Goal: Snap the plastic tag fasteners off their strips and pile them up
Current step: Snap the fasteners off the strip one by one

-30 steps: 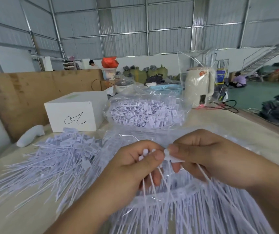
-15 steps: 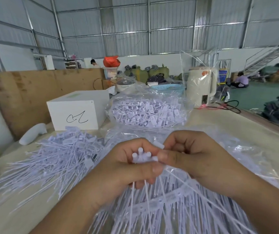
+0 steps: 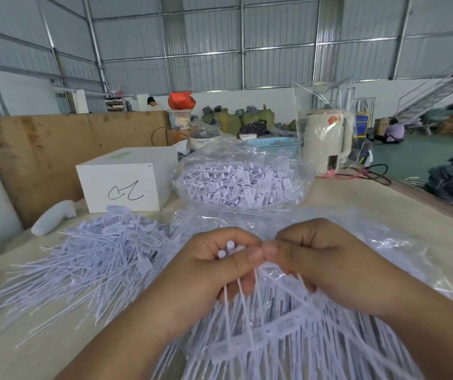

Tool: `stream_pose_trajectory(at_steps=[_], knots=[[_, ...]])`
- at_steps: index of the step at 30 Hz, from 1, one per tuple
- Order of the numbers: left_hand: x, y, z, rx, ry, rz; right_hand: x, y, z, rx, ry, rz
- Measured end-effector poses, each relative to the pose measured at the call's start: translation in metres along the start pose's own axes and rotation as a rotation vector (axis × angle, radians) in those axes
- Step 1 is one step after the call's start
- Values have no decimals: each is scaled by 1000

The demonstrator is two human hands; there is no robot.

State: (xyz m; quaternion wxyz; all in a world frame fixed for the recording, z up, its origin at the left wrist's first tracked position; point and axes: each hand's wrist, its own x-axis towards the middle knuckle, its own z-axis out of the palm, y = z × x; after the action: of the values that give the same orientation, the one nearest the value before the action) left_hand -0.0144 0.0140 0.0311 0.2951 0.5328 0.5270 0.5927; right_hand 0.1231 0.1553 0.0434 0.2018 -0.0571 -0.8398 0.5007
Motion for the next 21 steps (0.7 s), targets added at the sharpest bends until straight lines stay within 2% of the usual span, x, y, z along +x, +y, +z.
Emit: stream_pose_trajectory(at_steps=[4,7,11,17,19,21], knots=[[4,-3,21,-39,290,49,2,1,20,-194,334,-63],[2,-1,33,-17,418,98,3,-5,31,-396,563,-168],[-2,3,43,49,532,143,2,-12,39,-693,748,-316],[-2,6,50,18,599,158,3,-10,42,-754,872,-502],[1,2,51,-75,612,106,5,-6,41,-778,851,-512],[3,0,48,-231,597,35,9,0,39,-731,751,-450]])
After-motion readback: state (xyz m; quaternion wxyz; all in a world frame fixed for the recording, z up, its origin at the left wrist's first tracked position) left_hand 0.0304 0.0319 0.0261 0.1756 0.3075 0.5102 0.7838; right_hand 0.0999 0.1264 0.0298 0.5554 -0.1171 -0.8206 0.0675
